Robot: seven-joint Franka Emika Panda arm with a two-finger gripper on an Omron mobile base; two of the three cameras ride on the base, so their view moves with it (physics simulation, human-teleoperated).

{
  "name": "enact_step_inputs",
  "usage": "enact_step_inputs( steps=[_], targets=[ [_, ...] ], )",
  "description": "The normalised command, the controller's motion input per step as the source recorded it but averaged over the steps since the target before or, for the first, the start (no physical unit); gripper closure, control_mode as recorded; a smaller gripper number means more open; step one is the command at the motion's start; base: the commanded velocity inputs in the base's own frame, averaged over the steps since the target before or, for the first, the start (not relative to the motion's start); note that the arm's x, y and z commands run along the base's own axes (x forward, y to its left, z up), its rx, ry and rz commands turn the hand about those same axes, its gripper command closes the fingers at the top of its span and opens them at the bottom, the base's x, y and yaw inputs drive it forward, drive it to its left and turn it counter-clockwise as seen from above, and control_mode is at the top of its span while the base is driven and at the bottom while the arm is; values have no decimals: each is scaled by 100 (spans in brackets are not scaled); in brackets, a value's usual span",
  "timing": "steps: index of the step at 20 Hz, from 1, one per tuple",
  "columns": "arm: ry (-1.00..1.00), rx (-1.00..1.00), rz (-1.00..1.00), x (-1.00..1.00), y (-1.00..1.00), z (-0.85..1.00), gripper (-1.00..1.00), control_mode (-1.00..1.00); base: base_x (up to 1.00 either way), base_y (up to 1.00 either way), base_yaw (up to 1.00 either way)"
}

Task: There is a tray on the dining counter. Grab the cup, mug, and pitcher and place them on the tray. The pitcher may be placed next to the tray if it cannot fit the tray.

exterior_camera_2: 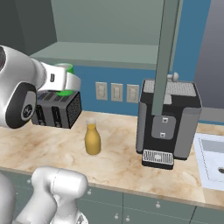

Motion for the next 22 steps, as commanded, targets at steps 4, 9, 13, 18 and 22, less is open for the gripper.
enact_step_inputs(
  steps=[4, 9, 13, 18, 22],
  targets=[
    [0, 0, 0, 0, 0, 0, 100, -100, 0, 0, 0],
    [0, 0, 0, -2, 0, 0, 100, -100, 0, 0, 0],
    [0, 0, 0, 0, 0, 0, 100, 100, -43, -3, -1],
    [0, 0, 0, 0, 0, 0, 100, 100, -85, -21, -10],
    [0, 0, 0, 0, 0, 0, 100, 100, -100, -35, -19]
  ],
)
